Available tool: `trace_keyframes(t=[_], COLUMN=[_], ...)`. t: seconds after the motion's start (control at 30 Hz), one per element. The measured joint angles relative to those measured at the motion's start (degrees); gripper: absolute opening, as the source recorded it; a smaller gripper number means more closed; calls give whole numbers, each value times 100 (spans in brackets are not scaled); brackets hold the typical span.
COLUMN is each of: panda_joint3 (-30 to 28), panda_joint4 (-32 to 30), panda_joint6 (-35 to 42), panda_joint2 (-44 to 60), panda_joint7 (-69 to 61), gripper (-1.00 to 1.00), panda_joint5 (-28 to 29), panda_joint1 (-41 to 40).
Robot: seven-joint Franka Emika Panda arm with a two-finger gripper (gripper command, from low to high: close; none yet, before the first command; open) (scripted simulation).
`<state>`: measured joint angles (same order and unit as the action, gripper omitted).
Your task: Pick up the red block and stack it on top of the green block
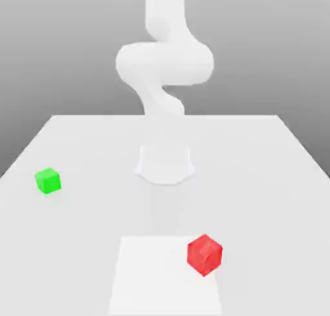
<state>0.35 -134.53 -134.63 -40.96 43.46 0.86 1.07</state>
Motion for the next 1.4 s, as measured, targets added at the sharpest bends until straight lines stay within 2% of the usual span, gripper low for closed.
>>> trace_keyframes(t=[0.37, 0.63, 0.87, 0.9, 1.13, 1.33, 1.4], panda_joint3=[57, 129, 70, 57, 66, 124, -62], panda_joint4=[-1288, -2203, -2147, -2132, -2136, -2298, -2353], panda_joint6=[-1362, -2327, -3510, -3598, -3571, -2621, -2456], panda_joint2=[2366, 4019, 5466, 5571, 5546, 4433, 4202], panda_joint7=[-1266, -2456, -2563, -2554, -2541, -2628, -2450], gripper=[0, 0, 0, -100, -100, -100, -100], panda_joint5=[237, -3, 31, 45, 60, -58, 92], panda_joint1=[491, 870, 942, 952, 941, 906, 501])
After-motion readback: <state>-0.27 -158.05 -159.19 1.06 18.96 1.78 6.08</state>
